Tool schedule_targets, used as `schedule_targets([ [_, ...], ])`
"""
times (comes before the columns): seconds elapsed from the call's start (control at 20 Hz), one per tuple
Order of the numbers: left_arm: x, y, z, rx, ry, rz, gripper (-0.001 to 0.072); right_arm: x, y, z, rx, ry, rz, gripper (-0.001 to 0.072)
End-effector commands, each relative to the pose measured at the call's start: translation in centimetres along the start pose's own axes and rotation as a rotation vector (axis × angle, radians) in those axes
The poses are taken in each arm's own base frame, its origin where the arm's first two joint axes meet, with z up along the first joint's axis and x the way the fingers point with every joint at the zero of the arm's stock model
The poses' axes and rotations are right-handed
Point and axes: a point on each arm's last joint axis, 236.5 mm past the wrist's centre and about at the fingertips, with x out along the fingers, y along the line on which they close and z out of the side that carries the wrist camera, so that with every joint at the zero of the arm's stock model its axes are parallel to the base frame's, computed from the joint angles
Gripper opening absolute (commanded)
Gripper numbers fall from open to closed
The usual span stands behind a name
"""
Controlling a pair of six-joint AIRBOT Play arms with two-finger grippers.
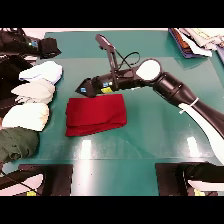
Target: Fold the shirts.
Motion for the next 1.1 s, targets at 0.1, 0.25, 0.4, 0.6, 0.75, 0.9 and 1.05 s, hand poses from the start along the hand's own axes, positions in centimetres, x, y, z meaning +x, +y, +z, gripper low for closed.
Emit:
schedule_targets([
  [0.1, -1.3, 0.2, -0.4, 0.011, 0.013, 0.007, 0.0023, -8.0, -13.8, -7.8, 0.204, 0.13, -0.316, 0.0343],
  [0.25, -1.0, 0.2, -0.5, 0.007, 0.015, 0.005, 0.0023, -11.7, -20.8, -14.4, 0.483, 0.153, -0.396, 0.0534],
  [0.4, -0.1, 0.1, -1.2, -0.009, 0.042, -0.015, 0.0023, -10.6, -23.7, -18.0, 0.685, 0.162, -0.358, 0.0531],
  [0.6, 0.2, 0.2, -1.5, -0.001, 0.048, -0.018, 0.0023, -5.1, -24.4, -17.5, 0.709, 0.176, -0.298, 0.0529],
  [0.75, 0.2, 0.1, -1.5, -0.001, 0.05, -0.019, 0.0023, -0.7, -23.8, -16.0, 0.699, 0.194, -0.241, 0.0527],
  [0.9, 0.2, -0.2, -1.5, -0.009, 0.049, -0.035, 0.0023, 2.5, -23.6, -14.2, 0.651, 0.191, -0.218, 0.0413],
  [1.05, 0.2, -0.7, -1.4, -0.019, 0.048, -0.054, 0.0023, 3.3, -23.1, -12.4, 0.599, 0.178, -0.206, 0.0013],
])
